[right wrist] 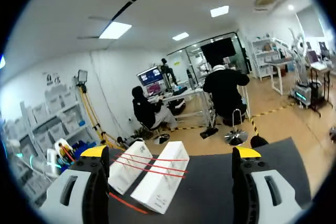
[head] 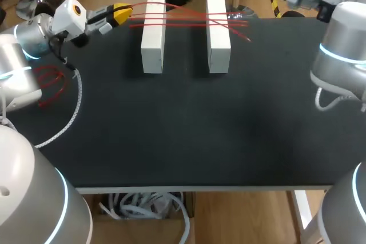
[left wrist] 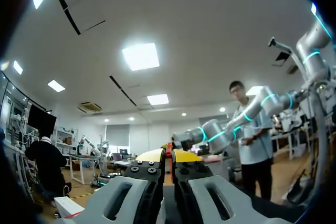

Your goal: Grab the tape and strap the tape.

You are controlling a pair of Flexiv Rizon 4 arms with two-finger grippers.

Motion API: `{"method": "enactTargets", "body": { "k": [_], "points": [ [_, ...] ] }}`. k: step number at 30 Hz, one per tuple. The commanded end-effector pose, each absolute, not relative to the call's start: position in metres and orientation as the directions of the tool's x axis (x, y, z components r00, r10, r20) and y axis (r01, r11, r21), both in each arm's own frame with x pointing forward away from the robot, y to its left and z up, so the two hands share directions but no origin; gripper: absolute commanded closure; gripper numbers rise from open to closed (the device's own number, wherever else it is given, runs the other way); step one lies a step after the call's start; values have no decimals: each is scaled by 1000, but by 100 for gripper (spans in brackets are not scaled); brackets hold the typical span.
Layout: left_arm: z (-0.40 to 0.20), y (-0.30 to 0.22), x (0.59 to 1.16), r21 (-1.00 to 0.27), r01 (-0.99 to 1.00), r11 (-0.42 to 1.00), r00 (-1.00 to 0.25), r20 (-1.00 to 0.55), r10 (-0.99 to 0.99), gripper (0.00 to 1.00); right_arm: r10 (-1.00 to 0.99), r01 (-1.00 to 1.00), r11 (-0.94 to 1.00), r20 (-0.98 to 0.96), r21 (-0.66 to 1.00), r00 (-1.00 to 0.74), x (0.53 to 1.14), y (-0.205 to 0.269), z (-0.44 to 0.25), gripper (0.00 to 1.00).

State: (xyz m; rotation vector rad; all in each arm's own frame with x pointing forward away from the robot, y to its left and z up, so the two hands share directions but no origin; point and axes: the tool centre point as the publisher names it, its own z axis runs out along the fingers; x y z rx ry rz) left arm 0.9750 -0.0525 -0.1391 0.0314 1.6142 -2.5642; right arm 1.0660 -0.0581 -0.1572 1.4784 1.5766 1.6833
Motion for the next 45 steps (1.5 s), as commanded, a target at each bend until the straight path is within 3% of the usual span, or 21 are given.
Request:
{"method": "enactTargets", "body": {
  "k": [1,21,45],
  "points": [
    [-140,-53,975,-896,108,-430,-993,-79,-84,100,782,229,-491,541,840,-309,1037,-51,-155,0],
    [-140,-53,975,-896,108,-430,-993,-79,-84,100,490,300,-781,835,548,-249,964,-12,-142,0],
    [-140,-53,975,-896,108,-430,-993,-79,-84,100,214,360,-898,966,252,-143,931,63,-148,0]
  ]
}}
